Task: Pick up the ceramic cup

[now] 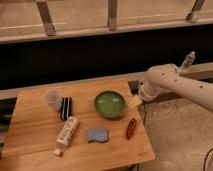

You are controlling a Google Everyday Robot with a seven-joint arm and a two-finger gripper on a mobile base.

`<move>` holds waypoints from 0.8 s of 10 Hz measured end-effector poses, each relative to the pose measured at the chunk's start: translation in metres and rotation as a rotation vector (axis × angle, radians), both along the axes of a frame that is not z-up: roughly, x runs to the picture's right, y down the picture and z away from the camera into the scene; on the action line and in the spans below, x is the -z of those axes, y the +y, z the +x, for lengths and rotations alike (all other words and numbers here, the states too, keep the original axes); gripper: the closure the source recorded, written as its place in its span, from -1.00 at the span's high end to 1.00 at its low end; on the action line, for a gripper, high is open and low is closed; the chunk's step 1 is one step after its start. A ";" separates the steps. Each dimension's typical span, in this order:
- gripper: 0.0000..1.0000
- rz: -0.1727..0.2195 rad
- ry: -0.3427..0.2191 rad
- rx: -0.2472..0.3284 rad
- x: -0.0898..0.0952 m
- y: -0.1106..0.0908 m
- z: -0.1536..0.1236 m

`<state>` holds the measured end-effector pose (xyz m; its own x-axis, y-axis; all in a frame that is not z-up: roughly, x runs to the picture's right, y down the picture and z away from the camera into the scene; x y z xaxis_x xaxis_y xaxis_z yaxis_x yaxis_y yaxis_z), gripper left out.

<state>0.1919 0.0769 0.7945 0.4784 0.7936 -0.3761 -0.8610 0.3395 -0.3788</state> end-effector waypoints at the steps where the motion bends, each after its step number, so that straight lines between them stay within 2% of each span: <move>1: 0.60 -0.001 0.000 0.000 0.000 0.001 0.000; 5: 0.60 -0.001 -0.001 -0.001 -0.001 0.000 0.000; 7: 0.60 0.014 -0.004 0.024 0.001 -0.011 0.000; 8: 0.60 0.023 -0.015 0.052 0.002 -0.025 -0.007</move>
